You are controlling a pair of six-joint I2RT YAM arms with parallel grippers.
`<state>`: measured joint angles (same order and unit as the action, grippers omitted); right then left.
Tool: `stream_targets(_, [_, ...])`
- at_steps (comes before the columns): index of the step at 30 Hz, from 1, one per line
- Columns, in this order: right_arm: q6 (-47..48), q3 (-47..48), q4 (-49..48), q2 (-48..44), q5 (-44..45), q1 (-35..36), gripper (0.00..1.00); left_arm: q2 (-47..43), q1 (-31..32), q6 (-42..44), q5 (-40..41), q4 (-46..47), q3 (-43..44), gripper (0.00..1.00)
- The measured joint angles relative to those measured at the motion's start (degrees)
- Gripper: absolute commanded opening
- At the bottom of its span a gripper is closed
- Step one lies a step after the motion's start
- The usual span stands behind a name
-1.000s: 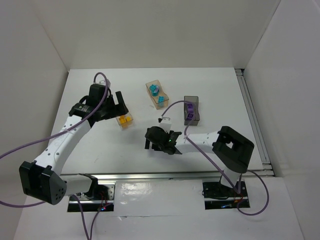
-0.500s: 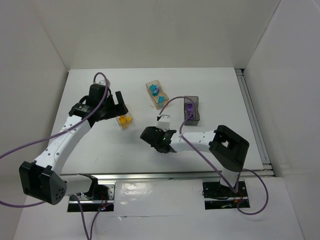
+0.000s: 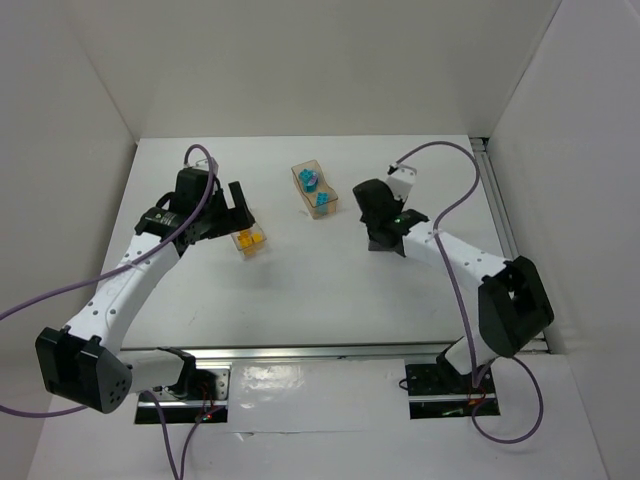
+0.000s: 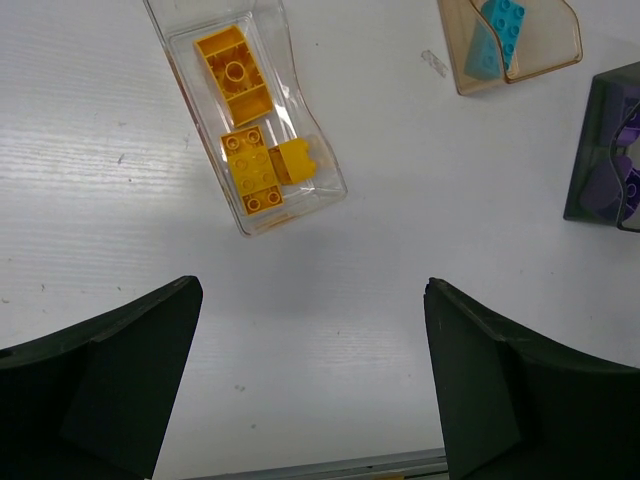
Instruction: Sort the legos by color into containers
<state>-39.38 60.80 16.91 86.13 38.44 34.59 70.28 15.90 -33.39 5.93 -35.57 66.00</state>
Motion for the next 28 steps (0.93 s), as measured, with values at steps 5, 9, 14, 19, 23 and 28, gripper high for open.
stream_targets(5, [2.9,3.2,-2.1,5.7,-3.9,-7.5,0.43,0.0,0.0,0.1,0.3,-0.1,0.0,1.00])
stream_targets(9, [3.2,4.4,-3.9,9.4,-8.0,-11.7,0.79,0.0,0.0,0.2,0.7,-0.5,0.0,1.00])
stream_targets(14, [4.9,12.3,-2.9,15.2,-11.1,-14.7,0.99,-0.3,0.0,0.2,1.3,-0.5,0.0,1.00])
stream_targets(19, [4.6,12.7,1.0,10.8,-8.3,-14.5,0.99,-0.3,0.0,0.2,1.3,-0.6,0.0,1.00])
stream_targets(23, [3.2,10.8,4.8,2.6,-5.6,-15.3,0.99,-0.2,0.0,0.2,1.2,-1.5,0.9,1.00])
stream_targets(28, [2.5,5.4,6.7,-7.0,-4.6,-17.6,0.98,-0.2,0.0,0.4,1.4,-1.5,2.6,1.00])
